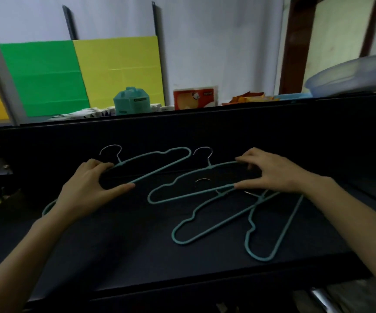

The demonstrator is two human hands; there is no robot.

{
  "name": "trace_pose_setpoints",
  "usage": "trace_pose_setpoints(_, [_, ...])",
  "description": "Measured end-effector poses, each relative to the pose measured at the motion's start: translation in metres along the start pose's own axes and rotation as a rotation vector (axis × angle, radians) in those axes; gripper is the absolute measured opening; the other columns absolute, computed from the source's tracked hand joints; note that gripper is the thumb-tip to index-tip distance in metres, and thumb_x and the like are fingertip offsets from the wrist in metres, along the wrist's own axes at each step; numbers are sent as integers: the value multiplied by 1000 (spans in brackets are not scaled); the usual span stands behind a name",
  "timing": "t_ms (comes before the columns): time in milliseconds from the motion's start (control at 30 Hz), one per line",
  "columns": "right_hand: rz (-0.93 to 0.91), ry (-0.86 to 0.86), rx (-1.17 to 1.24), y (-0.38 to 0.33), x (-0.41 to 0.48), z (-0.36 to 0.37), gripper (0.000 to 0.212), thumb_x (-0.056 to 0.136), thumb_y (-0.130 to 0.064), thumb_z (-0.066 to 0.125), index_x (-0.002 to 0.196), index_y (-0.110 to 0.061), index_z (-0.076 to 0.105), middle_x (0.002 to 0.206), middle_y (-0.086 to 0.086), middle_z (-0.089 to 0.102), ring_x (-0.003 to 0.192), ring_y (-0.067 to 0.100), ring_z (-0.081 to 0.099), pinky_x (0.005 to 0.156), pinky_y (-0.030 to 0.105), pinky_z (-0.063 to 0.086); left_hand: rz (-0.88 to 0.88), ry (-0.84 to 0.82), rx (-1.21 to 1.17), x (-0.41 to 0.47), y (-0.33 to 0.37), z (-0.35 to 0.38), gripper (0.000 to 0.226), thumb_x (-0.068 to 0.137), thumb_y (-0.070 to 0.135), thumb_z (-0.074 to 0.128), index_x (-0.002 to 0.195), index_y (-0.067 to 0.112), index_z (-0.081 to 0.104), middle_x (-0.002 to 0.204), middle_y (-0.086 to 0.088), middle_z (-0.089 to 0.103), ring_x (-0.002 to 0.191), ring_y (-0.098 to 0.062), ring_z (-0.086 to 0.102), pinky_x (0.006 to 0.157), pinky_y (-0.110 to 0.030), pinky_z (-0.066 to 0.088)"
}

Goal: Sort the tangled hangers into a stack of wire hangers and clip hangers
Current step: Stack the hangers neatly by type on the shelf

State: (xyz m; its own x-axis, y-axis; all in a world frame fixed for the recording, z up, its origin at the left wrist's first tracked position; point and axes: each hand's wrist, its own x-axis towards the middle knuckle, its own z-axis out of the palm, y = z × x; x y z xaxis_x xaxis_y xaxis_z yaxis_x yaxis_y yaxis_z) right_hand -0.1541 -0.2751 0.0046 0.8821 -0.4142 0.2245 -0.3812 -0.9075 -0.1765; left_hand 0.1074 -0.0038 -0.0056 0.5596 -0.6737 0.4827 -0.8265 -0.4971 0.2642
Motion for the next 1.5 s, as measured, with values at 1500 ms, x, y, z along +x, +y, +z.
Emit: trace_pose_setpoints(1500, [503, 416, 130, 411, -401, -168, 82, 56, -67, 55, 130, -33, 47, 122, -18, 43, 115, -1, 38, 100, 25, 32, 520, -143, -29, 11, 616, 226, 88, 69, 76, 46, 134, 17, 40, 124, -1, 45, 114, -18, 43, 93, -31, 41])
